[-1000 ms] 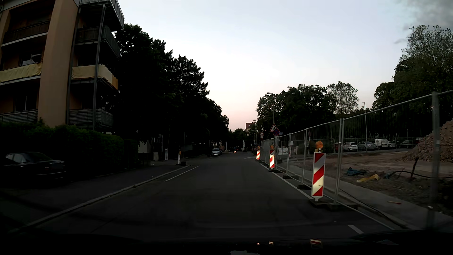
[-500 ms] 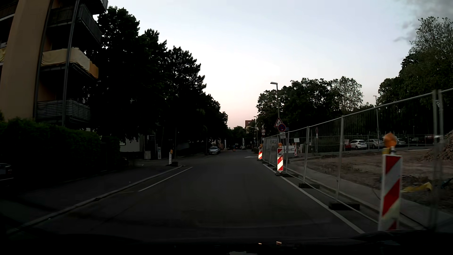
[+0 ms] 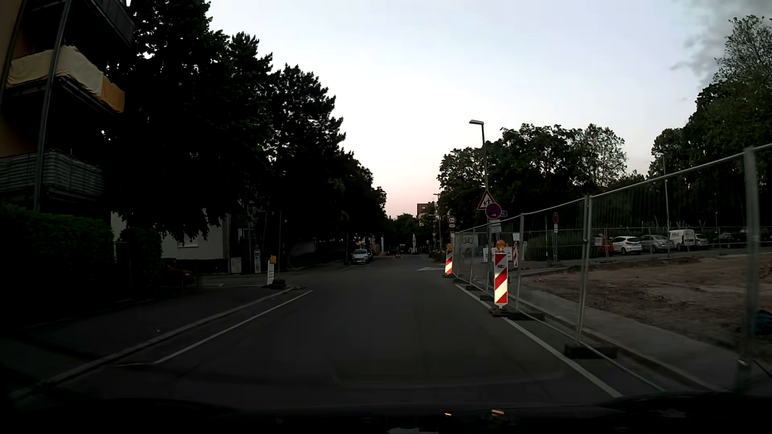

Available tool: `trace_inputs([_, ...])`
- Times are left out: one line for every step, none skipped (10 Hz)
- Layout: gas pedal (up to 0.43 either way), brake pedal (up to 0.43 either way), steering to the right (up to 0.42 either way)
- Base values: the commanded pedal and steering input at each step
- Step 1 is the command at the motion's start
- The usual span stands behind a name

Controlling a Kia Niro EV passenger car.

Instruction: Follow the waypoints while adhering to traffic rules and regulations

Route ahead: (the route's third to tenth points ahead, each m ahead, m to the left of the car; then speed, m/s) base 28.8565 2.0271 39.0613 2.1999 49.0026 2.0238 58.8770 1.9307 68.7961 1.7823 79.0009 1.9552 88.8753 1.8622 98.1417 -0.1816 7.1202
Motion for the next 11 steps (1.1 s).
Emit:
trace_inputs([0.059, 0.0, 0.0])
trace_inputs([0.059, 0.0, -0.001])
trace_inputs([0.059, 0.0, -0.001])
trace_inputs([0.059, 0.0, -0.001])
trace_inputs([0.059, 0.0, -0.001])
trace_inputs([0.059, 0.0, -0.001])
trace_inputs([0.059, 0.0, -0.001])
trace_inputs([0.059, 0.0, -0.001])
trace_inputs([0.059, 0.0, -0.001])
trace_inputs([0.059, 0.0, -0.001])
trace_inputs([0.059, 0.0, -0.001])
